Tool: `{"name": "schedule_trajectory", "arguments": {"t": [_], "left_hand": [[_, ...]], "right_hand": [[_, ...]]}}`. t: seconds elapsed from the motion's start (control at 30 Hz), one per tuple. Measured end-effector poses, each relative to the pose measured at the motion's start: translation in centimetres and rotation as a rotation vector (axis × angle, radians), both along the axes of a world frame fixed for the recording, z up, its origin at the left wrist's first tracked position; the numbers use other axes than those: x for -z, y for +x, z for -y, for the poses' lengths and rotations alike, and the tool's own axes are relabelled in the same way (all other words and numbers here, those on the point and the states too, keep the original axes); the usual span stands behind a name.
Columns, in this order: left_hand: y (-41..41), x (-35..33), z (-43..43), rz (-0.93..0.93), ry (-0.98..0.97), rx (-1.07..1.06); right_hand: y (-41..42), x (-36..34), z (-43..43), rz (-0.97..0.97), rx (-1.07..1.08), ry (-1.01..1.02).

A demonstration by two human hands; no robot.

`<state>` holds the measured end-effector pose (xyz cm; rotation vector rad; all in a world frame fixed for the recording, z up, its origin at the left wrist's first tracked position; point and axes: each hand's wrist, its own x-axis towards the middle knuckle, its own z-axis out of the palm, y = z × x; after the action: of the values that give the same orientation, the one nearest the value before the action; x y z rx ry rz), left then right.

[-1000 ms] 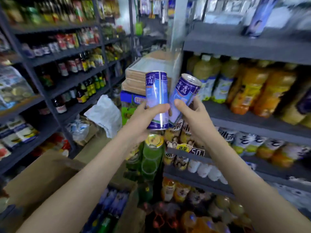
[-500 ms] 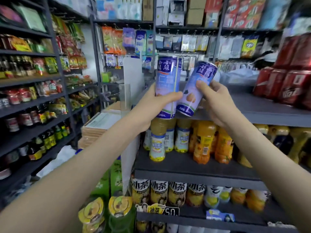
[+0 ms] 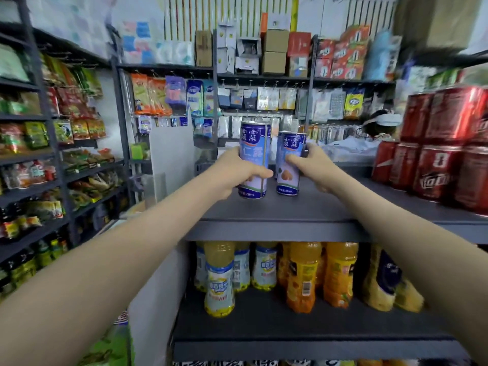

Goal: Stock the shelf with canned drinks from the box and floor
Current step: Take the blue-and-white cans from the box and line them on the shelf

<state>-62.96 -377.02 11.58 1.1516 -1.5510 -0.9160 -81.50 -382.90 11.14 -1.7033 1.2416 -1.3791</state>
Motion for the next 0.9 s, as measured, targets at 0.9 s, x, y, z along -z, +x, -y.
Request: {"name": "schedule_trajectory", "arguments": {"t": [0.9], "left_hand": [[-2.5,1.2,5.3,0.150,0.039,-0.092]], "right_hand": [[-1.7,-1.1,2.9,-0.149,-0.059,0.099]]}}
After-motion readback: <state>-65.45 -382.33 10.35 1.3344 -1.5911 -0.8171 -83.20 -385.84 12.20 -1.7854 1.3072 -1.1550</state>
